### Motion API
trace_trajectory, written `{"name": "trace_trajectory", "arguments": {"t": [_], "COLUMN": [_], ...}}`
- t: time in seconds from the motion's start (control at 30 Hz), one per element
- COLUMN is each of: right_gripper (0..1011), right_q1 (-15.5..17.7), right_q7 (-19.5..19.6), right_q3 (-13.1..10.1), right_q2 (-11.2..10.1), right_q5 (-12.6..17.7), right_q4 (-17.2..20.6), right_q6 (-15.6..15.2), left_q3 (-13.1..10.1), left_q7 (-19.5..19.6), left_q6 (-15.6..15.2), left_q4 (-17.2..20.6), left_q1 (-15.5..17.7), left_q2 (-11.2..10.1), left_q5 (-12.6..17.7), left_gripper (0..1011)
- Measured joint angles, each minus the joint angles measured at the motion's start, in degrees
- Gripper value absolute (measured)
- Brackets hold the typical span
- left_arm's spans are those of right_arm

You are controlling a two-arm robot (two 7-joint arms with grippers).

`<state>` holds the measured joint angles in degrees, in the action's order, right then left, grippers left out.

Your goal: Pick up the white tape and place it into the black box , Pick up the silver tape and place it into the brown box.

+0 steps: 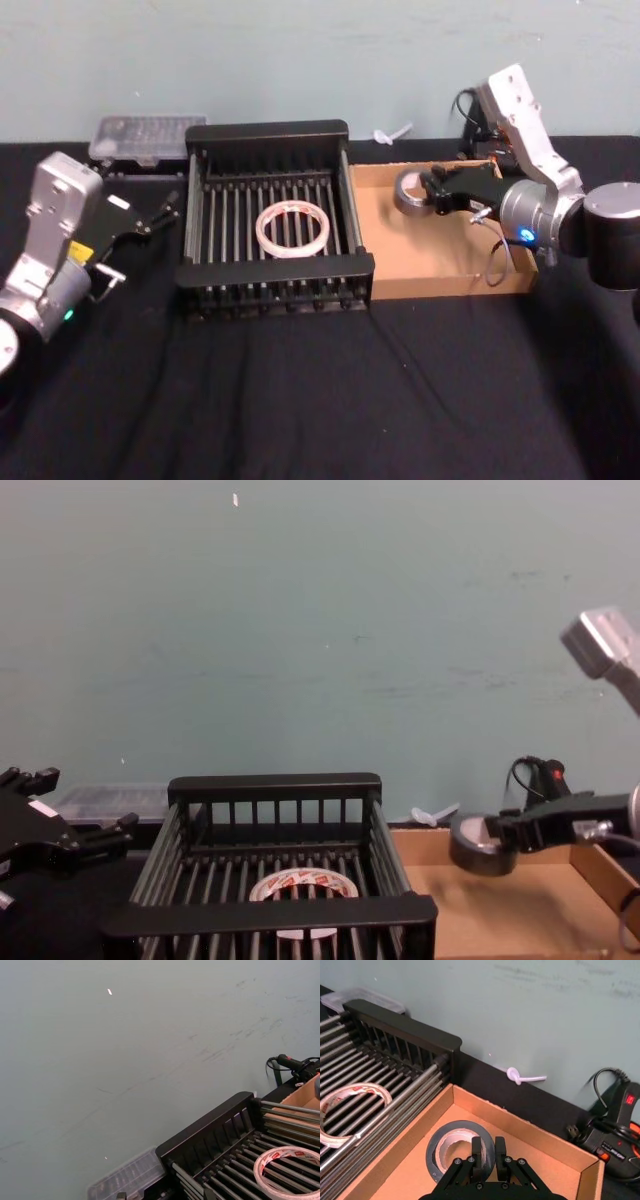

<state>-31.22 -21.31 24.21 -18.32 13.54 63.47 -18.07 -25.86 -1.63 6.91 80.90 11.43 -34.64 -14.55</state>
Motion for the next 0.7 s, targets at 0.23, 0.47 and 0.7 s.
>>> {"name": "trace_trajectory", "arguments": {"t": [0.23, 0.47, 0.7], "right_gripper": [160, 160, 280], "right_q1": [-0.94, -0.89, -0.84], "right_q7": [0.0, 0.0, -0.01], "right_q3": [0.09, 0.09, 0.07], "right_q2": [1.25, 1.18, 1.15], "right_q5": [-1.62, -1.57, -1.45], "right_q4": [-2.88, -2.82, -2.69], "right_q6": [-0.02, -0.03, -0.02], "left_q3": [0.0, 0.0, 0.0], "left_q7": [0.0, 0.0, 0.0], "left_q6": [0.0, 0.0, 0.0], "left_q4": [0.0, 0.0, 0.0], "left_q1": [0.0, 0.0, 0.0], "left_q2": [0.0, 0.0, 0.0], "left_q5": [0.0, 0.0, 0.0], "left_gripper": [1001, 1001, 1001]}}
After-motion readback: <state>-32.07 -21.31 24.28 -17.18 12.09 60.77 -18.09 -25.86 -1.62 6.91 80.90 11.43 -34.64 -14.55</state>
